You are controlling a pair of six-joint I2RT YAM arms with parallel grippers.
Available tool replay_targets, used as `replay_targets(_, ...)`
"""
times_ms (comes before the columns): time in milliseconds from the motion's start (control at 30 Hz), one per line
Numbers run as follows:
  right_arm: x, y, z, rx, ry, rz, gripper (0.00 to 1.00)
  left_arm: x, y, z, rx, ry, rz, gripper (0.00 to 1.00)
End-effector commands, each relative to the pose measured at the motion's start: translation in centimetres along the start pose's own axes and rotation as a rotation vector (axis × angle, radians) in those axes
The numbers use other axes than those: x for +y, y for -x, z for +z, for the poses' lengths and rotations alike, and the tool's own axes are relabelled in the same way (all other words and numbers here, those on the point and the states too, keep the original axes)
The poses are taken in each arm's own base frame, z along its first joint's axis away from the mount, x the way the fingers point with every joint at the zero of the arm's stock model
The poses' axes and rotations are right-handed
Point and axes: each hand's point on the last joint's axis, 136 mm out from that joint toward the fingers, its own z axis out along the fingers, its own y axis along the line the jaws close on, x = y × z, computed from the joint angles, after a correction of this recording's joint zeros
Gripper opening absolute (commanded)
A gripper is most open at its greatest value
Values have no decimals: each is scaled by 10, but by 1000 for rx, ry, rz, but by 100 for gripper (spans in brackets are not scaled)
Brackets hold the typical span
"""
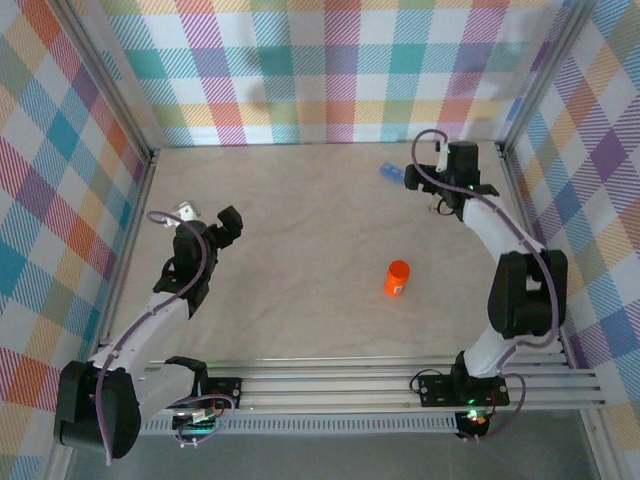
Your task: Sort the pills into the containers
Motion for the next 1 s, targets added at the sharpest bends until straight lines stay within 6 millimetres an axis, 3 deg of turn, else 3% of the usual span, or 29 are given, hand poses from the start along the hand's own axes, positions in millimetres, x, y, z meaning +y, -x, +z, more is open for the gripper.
replay_targets(0, 12, 20, 25, 34, 53, -172, 99, -4, -29, -2, 81, -32, 4, 100)
replay_targets(167, 22, 29, 68, 60, 120, -344, 99, 5, -55, -8, 142, -15, 9, 100)
replay_targets(367, 18, 21, 110, 164, 135, -491, 99, -2, -63, -17, 152, -69, -13, 100)
replay_targets(633, 39, 1, 132, 240, 291, -568, 97, -12, -76, -11, 186, -102, -28, 100)
replay_targets(967, 40, -41, 163, 343, 280, -599, 95, -25, -83, -11, 215, -132, -20, 100)
